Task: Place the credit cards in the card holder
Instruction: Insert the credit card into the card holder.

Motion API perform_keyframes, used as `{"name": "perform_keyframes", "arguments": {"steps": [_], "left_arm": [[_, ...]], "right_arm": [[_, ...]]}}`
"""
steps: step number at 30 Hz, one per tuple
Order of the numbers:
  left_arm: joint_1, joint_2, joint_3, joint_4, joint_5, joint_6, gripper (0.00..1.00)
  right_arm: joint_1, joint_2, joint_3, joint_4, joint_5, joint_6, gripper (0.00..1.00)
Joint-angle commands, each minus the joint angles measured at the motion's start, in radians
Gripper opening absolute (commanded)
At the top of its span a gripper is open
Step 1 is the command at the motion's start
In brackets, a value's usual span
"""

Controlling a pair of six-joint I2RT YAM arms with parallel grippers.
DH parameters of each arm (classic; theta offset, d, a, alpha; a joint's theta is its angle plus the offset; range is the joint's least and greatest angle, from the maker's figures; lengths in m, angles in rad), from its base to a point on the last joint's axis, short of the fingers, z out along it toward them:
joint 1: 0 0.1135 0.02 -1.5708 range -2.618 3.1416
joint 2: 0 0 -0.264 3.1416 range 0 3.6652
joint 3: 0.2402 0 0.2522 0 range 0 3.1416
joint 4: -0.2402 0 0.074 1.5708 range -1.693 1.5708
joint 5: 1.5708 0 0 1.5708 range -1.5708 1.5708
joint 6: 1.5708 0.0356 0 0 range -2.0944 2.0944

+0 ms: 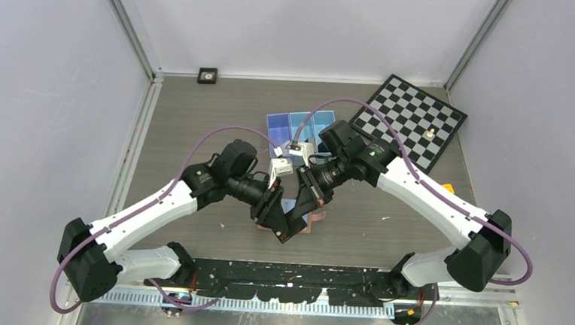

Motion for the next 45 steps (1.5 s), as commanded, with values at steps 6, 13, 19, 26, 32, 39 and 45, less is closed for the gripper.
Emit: {"name": "perform_keyframes", "arguments": {"steps": [6,13,19,26,32,39,45], "left_arm": [[-0.003,0.002,-0.024,0.130,0.116,-0.088,0.08],[-0.003,-0.028,-0.053,0.104,-0.017,-0.137,0.00],[-0.002,-0.092,-0.191,0.181,-0.320,-0.318,0.00],[0.007,-0.040,-0.351,0.409,-0.485,-0.512,0.00],[0.075,0.049,-0.434,0.631,-0.469,-0.642,0.00],[0.105,0.141,-0.455,0.707,-0.451,-0.664,0.00],[0.134,0.198,-0.457,0.731,-0.416,-0.650,0.00]], "right_arm": [[0.017,0.003,-0.006,-0.031,-0.044,-0.043,0.00],[0.009,-0.039,-0.024,-0.009,0.141,0.032,0.37],[-0.060,-0.148,-0.158,0.075,0.308,0.178,0.64],[-0.076,-0.218,-0.326,0.166,0.632,0.390,0.64],[-0.075,-0.197,-0.441,0.273,0.758,0.556,0.53],[-0.075,-0.107,-0.467,0.374,0.794,0.601,0.40],[-0.075,-0.001,-0.439,0.367,0.866,0.603,0.40]]}}
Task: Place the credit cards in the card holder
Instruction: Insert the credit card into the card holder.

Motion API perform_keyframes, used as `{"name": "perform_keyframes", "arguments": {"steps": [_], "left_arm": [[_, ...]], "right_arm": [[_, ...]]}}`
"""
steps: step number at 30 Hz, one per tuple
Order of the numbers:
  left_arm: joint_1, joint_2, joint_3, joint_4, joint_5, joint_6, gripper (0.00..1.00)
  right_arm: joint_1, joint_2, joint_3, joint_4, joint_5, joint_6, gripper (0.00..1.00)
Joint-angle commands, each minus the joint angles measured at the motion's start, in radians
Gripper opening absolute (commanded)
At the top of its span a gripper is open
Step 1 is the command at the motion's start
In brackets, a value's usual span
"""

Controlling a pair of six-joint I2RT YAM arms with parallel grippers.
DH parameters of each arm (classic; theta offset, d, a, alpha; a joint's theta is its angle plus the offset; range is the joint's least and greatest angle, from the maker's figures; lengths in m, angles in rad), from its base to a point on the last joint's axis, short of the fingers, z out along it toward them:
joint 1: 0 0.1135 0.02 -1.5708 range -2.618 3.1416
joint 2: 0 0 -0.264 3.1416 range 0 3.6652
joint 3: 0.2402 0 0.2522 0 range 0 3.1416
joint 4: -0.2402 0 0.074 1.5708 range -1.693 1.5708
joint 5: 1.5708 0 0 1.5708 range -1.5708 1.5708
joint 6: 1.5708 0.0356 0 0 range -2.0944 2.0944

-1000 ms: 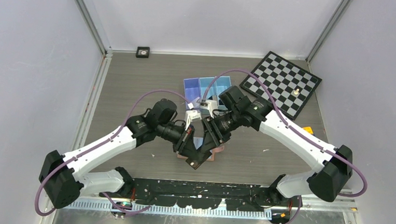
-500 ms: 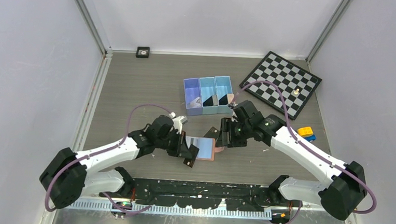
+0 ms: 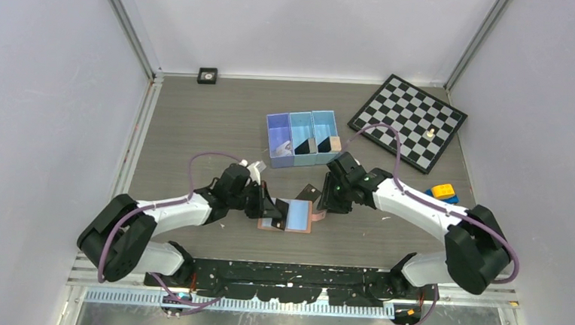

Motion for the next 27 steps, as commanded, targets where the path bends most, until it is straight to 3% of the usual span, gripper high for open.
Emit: {"name": "perform_keyframes", "arguments": {"steps": [1,8,19,27], "left_arm": [[0.023,0.027,-0.004,0.081,0.031,-0.003,0.00],[0.039,0.069,-0.006,0.113,0.045,-0.002,0.00],[0.045,0.102,-0.016,0.150,0.067,-0.011,0.00],[0.050,0.146,-0.024,0.187,0.079,-0.021,0.00]], "right_arm": [[0.001,0.060,0.038,0.037,0.090,0.027,0.40],[0.002,0.125,0.046,0.051,0.095,0.030,0.37],[0.004,0.143,0.031,0.048,0.101,0.038,0.20],[0.006,0.160,0.034,0.037,0.113,0.039,0.13]]}}
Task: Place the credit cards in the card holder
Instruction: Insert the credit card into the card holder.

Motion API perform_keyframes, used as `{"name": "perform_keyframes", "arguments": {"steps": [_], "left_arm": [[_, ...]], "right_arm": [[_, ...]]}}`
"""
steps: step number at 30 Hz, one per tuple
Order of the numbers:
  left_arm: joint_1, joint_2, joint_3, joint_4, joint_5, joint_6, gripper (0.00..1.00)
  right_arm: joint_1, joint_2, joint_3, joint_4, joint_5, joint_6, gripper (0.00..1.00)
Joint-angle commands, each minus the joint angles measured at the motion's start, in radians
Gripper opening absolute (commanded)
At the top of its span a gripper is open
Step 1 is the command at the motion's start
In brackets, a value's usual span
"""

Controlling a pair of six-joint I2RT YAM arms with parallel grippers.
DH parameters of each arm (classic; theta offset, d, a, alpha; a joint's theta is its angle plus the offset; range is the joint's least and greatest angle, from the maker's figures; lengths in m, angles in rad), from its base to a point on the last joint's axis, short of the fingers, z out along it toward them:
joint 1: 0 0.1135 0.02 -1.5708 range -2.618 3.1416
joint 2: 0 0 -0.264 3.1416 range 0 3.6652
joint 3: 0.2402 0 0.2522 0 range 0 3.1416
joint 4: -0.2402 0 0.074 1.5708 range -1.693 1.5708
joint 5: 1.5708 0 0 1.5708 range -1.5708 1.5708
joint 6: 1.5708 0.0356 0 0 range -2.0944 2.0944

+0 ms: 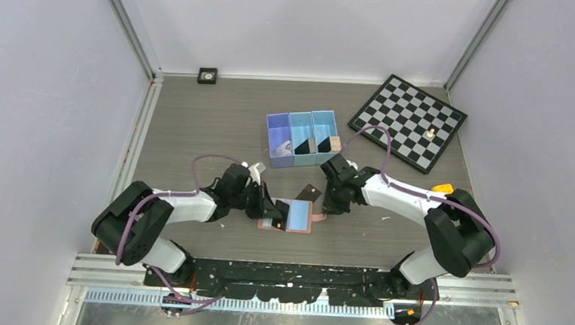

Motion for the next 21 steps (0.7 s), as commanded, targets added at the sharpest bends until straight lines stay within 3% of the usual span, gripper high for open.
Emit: {"name": "perform_keyframes", "arguments": {"steps": [1,21], "left_arm": [[0.008,0.020,-0.010,0.082,0.029,-0.007,0.00],[0.013,0.097,-0.024,0.206,0.080,-0.059,0.00]], "right_arm": [[0.007,0.010,0.028,0.009,0.036,0.016,0.13],[0.016,0.070,0.039,-0.015,0.083,0.012,0.00]]}}
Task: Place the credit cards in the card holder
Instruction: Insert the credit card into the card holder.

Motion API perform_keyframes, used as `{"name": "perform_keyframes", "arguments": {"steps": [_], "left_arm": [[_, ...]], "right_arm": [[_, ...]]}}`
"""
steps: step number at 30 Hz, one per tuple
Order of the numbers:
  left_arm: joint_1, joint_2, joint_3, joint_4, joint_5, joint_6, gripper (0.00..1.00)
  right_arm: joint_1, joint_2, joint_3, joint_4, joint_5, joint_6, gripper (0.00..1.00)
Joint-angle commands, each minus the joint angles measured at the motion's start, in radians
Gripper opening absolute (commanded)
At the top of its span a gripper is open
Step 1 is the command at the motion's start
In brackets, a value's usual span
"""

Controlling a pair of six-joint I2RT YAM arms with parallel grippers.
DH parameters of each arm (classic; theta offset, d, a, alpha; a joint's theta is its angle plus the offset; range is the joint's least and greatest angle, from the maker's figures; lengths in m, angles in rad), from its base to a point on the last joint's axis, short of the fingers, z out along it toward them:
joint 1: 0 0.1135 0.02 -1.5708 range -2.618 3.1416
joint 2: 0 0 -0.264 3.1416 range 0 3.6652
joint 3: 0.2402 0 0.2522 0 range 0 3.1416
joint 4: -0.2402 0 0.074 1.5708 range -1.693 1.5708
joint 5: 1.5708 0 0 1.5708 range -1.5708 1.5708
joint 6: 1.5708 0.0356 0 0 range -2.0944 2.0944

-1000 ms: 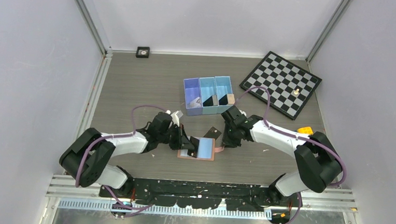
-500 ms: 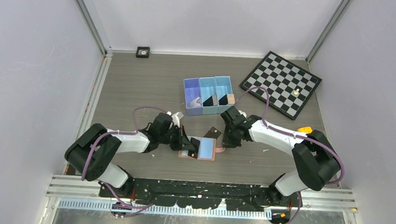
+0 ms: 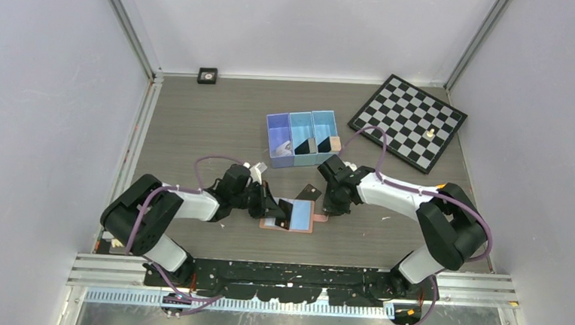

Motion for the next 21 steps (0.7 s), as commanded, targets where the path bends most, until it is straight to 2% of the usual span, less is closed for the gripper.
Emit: {"name": "perform_keyframes", "arguments": {"steps": [1,21], "left_arm": [[0.005,0.015,-0.009,0.059,0.022,-0.010,0.00],[0.014,0.104,-0.029,0.178,0.020,-0.028,0.00]], "right_arm": [[0.014,0.015,0.031,-0.001,0.044,0.011,0.00],[0.028,0.020,0.038,-0.022,0.069,0.012,0.01]]}}
